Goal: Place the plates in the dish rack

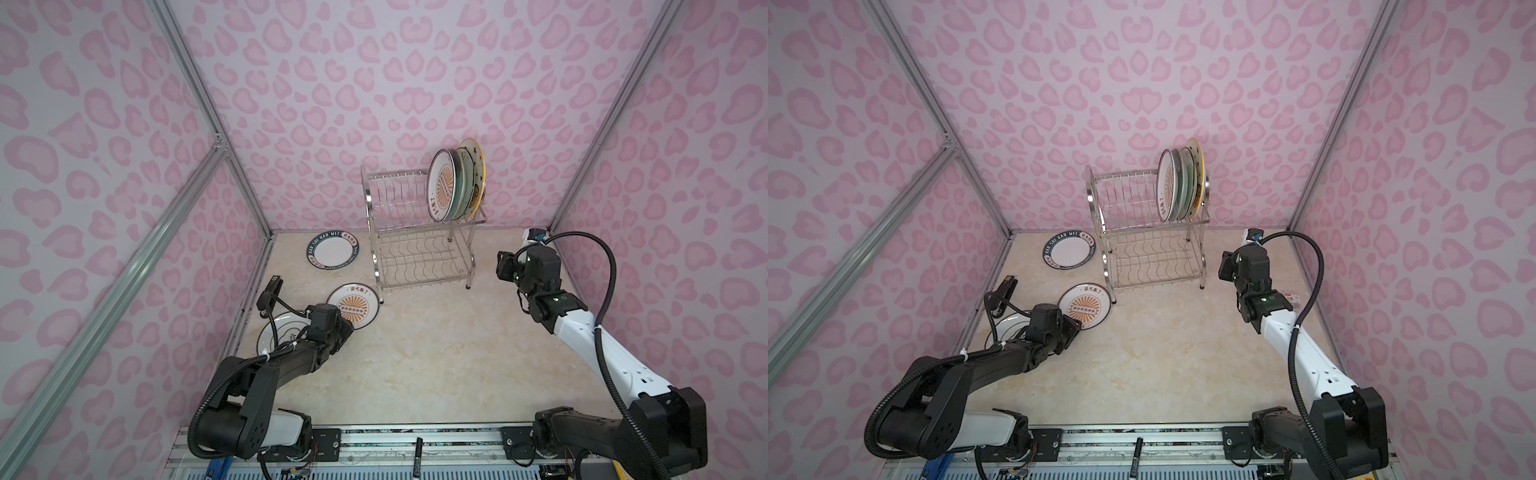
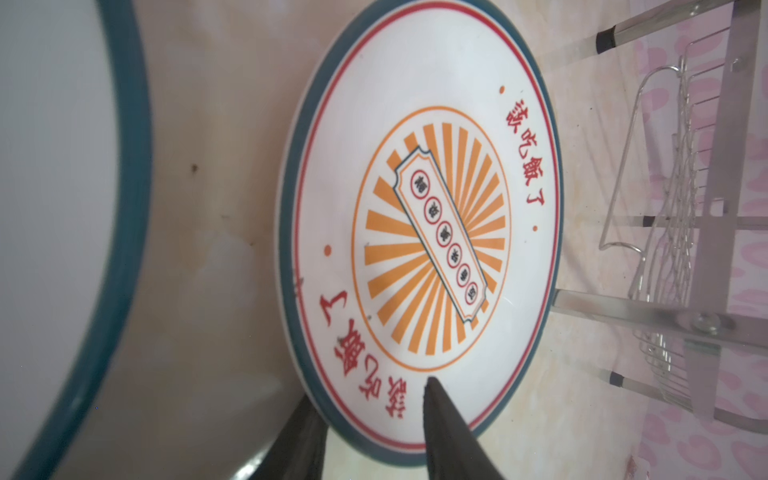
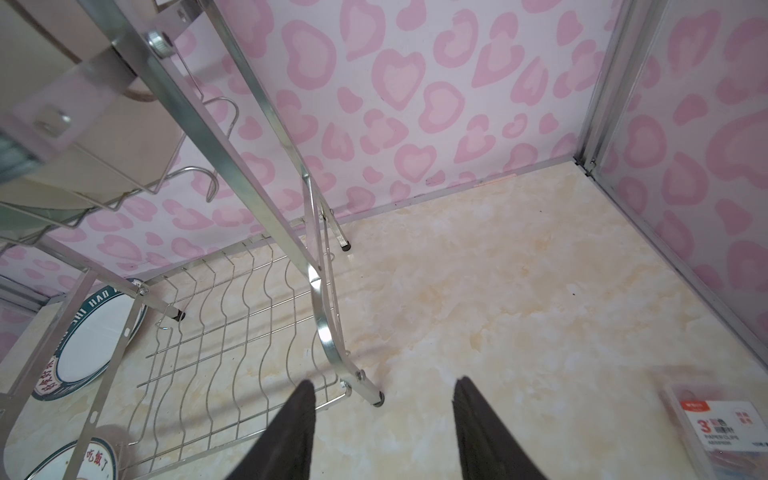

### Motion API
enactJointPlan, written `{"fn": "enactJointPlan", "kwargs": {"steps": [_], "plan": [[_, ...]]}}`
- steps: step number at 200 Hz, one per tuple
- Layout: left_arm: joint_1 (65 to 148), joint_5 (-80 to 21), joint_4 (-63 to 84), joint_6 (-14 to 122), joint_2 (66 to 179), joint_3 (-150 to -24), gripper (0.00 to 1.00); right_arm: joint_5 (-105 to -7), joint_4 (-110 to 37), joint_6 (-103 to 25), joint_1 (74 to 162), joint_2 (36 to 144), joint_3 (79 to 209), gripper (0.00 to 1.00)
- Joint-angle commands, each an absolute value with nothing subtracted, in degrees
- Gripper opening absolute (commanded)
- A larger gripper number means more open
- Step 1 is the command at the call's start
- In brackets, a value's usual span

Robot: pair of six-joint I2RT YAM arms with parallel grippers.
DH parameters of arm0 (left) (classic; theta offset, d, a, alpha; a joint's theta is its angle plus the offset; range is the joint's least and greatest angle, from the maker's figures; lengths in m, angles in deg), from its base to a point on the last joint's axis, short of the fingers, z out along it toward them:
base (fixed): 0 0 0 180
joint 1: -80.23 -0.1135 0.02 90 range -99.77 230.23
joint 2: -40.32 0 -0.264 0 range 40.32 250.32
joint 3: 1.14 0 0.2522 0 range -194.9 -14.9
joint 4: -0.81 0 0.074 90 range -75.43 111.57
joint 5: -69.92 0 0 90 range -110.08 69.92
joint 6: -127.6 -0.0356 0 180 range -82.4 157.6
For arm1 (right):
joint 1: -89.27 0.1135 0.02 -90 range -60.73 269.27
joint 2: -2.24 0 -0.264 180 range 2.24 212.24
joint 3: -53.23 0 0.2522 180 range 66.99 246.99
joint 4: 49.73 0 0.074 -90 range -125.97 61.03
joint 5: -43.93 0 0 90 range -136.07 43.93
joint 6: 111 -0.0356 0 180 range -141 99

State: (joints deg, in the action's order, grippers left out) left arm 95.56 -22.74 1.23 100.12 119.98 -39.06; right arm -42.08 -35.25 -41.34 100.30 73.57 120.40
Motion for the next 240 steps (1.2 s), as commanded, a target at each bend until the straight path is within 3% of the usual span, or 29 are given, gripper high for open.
{"fn": "enactJointPlan", "kwargs": {"steps": [1,76,240], "plan": [[95.59,-23.12,4.05,100.76,120.56,-39.08,0.39,-42.15,-35.53,-41.06,99.91,73.26,119.93,0.53],[95.55,-22.02,6.28,100.37,119.08,-39.33,0.22,-42.58,-35.36,-41.23,99.21,72.43,119.5,0.53],[95.52,-18.82,11.78,99.04,113.69,-39.6,0.08,-42.91,-35.35,-41.34,98.93,71.23,118.96,0.53]]}}
